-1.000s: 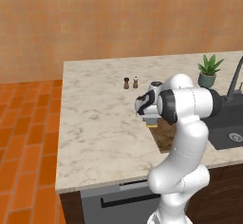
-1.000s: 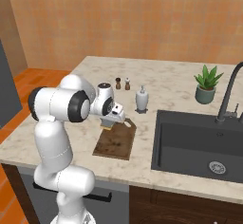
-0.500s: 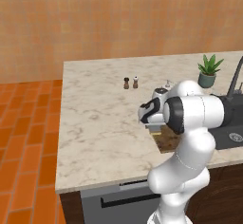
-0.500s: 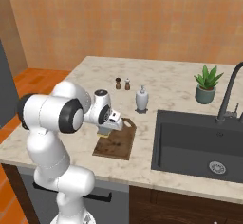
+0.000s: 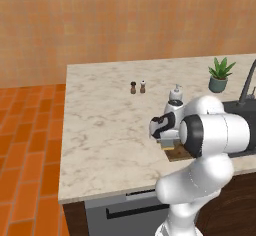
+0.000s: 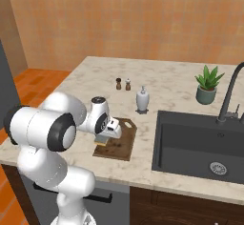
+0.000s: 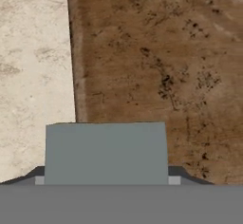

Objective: Pick up the sponge from the counter and clean the cutting board by briefly scrubbing or pressing down on the cutting board. Once finished, release the sponge.

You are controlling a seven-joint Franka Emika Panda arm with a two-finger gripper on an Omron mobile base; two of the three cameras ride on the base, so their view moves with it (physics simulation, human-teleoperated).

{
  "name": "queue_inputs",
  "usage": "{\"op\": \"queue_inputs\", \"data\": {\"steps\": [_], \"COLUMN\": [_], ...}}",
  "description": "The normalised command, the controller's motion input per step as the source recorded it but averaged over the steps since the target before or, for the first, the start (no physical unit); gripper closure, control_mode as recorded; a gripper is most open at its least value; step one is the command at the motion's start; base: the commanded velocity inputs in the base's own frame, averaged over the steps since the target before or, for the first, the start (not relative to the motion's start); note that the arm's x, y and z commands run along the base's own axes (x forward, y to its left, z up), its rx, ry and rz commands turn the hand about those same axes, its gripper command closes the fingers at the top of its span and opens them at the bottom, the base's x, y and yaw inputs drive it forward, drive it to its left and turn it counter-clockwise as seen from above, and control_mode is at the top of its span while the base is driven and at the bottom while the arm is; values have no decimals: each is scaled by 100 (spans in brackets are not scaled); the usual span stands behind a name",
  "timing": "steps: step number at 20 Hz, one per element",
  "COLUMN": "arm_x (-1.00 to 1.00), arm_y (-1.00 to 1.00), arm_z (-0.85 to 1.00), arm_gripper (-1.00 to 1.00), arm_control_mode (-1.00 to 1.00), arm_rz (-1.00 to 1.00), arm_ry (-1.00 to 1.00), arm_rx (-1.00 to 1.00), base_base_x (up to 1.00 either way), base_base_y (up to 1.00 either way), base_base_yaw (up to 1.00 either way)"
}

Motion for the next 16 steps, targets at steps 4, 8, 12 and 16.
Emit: {"op": "queue_inputs", "data": {"steps": [4, 8, 12, 16], "arm_x": [-59, -41, -11, -1], "arm_y": [0, -2, -14, -41], "arm_z": [-8, -8, -9, -2], "arm_gripper": [100, 100, 100, 100], "arm_control_mode": [-100, -100, -100, -100], "arm_rz": [1, 0, 0, 0], "arm_ry": [0, 0, 0, 0], "arm_rx": [0, 0, 0, 0], "base_base_x": [0, 0, 0, 0], "base_base_y": [0, 0, 0, 0], "base_base_yaw": [0, 0, 0, 0]}}
